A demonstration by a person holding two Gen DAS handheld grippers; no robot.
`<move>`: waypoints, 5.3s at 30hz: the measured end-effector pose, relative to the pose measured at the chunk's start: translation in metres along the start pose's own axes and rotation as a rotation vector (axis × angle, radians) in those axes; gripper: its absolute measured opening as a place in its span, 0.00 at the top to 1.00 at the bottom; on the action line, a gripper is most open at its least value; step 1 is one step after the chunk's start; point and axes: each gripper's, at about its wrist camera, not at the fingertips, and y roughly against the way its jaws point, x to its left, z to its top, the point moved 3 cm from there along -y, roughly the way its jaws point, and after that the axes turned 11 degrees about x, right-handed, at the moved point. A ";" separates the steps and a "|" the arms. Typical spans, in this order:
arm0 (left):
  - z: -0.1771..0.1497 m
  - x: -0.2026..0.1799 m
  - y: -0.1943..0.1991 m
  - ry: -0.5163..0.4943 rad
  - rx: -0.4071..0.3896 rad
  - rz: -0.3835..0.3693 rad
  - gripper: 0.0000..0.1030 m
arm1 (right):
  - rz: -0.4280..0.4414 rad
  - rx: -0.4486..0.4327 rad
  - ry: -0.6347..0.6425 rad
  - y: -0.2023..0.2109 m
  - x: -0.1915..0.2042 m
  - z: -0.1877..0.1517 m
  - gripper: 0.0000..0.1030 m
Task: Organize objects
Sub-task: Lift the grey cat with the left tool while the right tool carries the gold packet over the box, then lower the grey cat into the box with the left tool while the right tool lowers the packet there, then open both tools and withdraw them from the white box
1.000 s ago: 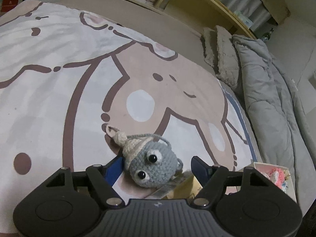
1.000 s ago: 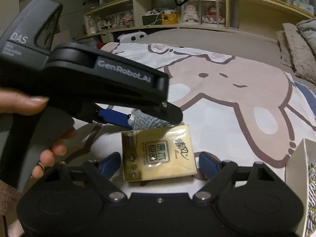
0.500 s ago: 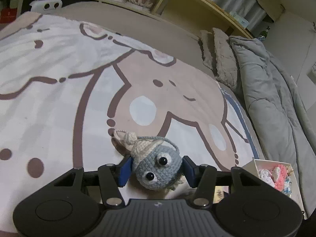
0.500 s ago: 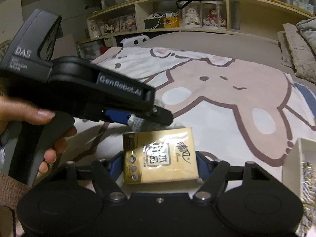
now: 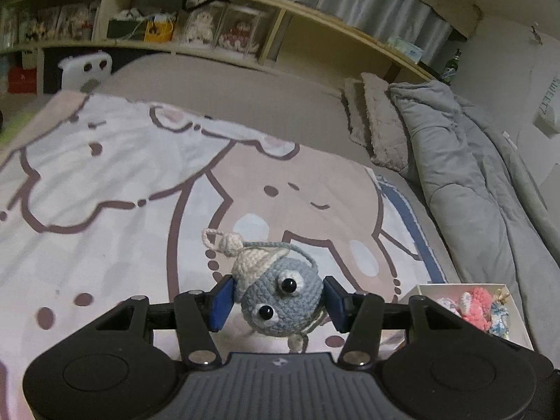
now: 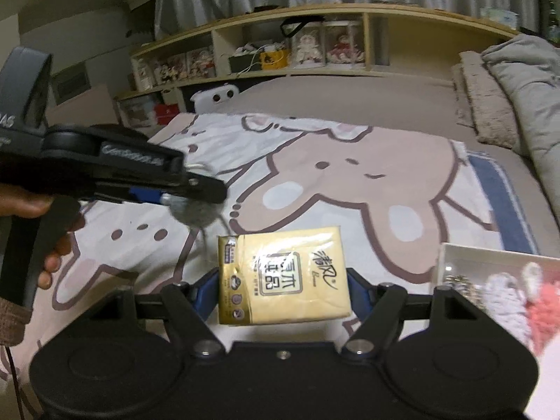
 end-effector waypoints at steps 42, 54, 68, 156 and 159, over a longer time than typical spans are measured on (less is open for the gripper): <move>-0.105 -0.115 0.107 -0.293 -0.115 -0.070 0.47 | -0.162 -0.077 -0.274 0.143 -0.057 -0.078 0.28; -0.121 -0.162 0.074 -0.364 -0.093 -0.199 0.47 | -0.204 -0.066 -0.393 0.148 -0.104 -0.091 0.28; -0.129 -0.203 0.027 -0.404 -0.073 -0.335 0.47 | -0.236 0.021 -0.490 0.136 -0.134 -0.106 0.28; -0.147 -0.176 0.103 -0.440 0.067 -0.060 0.00 | -0.322 -0.023 -0.505 0.239 -0.079 -0.152 0.00; -0.148 -0.173 0.110 -0.424 0.067 -0.072 0.00 | -0.339 -0.026 -0.484 0.244 -0.072 -0.158 0.00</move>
